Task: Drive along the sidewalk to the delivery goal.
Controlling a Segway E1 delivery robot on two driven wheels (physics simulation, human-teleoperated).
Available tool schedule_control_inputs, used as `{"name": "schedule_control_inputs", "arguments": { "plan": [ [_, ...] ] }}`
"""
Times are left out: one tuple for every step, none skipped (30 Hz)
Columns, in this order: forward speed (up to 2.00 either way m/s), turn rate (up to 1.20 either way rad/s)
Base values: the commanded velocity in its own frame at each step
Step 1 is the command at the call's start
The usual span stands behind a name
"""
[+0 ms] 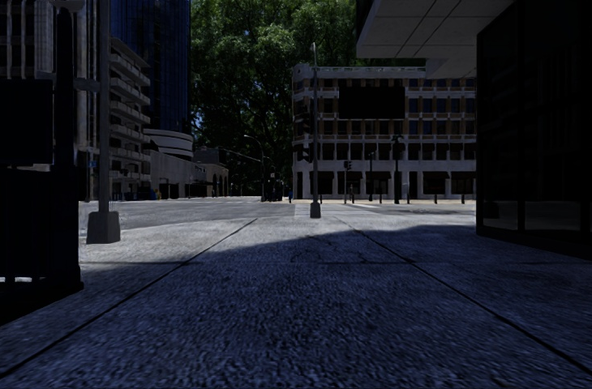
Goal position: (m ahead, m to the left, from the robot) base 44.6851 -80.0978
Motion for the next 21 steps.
{"name": "schedule_control_inputs", "arguments": {
  "plan": [
    [2.0,-0.12],
    [2.0,-0.12],
    [2.0,-0.23],
    [2.0,-0.35],
    [2.0,-0.44],
    [2.0,-0.58],
    [2.0,-0.58],
    [2.0,-0.72],
    [2.0,-0.78],
    [2.0,-0.8],
    [2.0,-0.8],
    [2.0,-0.8],
    [2.0,-0.8],
    [2.0,-0.8],
    [2.0,-0.34],
    [2.0,0.0],
    [2.0,0.0],
    [2.0,0.0],
    [2.0,0.0],
    [2.0,0.0],
    [2.0,0.0]
  ]
}}
